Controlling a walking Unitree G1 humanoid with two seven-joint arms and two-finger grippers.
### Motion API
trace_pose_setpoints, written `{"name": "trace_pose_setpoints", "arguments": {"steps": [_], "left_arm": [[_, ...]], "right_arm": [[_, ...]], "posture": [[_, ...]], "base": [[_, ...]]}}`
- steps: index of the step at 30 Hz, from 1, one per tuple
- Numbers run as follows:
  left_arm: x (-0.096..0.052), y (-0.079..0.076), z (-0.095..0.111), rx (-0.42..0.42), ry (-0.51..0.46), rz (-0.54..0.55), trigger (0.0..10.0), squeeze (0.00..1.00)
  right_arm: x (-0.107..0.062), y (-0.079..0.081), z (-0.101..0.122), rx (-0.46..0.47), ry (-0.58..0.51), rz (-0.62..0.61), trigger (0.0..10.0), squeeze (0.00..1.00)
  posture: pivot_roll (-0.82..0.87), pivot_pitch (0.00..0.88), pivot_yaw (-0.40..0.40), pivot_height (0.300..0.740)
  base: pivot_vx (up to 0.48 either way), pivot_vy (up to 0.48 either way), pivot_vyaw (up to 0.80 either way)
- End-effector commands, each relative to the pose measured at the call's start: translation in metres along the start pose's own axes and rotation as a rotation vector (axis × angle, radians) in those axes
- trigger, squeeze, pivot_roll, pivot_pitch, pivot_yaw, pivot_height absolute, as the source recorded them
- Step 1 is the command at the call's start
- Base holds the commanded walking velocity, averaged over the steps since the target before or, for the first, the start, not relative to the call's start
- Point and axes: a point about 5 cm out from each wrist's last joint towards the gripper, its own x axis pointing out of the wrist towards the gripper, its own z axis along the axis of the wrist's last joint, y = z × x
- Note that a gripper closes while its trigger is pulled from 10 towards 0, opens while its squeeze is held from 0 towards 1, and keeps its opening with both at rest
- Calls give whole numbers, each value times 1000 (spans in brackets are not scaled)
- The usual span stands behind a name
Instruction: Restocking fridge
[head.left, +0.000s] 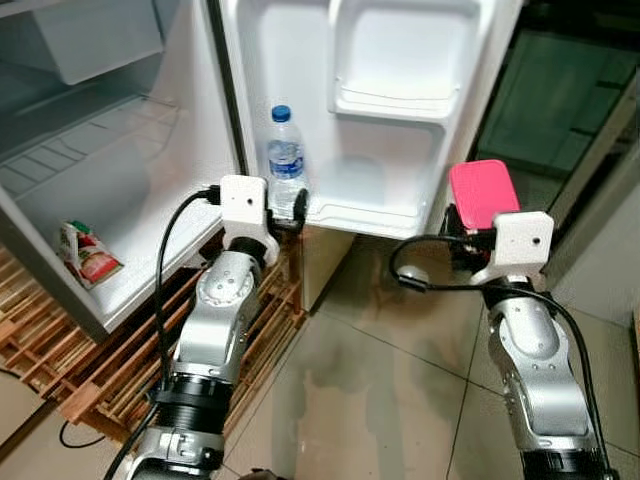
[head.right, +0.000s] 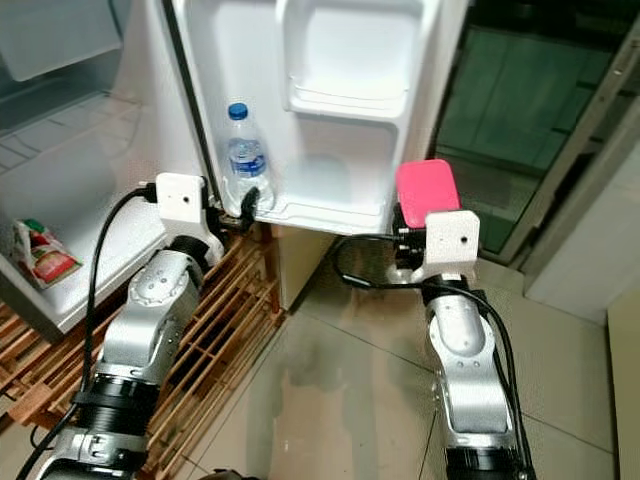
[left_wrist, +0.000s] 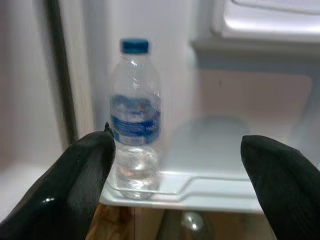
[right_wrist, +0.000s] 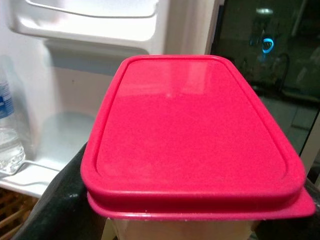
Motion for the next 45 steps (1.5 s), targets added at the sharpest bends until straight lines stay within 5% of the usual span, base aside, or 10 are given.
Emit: {"name": "trace_pose_setpoints", "arguments": {"steps": [1, 18, 25, 31, 45], "left_arm": [[1, 8, 3, 76, -8, 76, 10000, 0], [4, 23, 1, 66, 36, 204, 10000, 0], [7, 20, 3, 85, 21, 179, 10000, 0], [6, 22, 3, 21, 12, 183, 10000, 0], [7, 21, 2, 14, 24, 178, 10000, 0]], "right_arm": [[4, 5, -3, 40, 35, 37, 10000, 0], [12, 25, -7, 75, 79, 185, 10000, 0], [6, 40, -11, 11, 89, 270, 10000, 0], [6, 38, -9, 3, 79, 282, 10000, 0], [7, 42, -11, -19, 79, 306, 10000, 0]], "posture": [[-52, 0, 27, 740], [-32, 0, 20, 740], [-39, 0, 21, 740], [-43, 0, 21, 740], [-37, 0, 21, 740]], "base": [[0, -480, 644], [70, -447, 535], [0, 0, 208], [143, 0, 105], [463, 0, 565]]}}
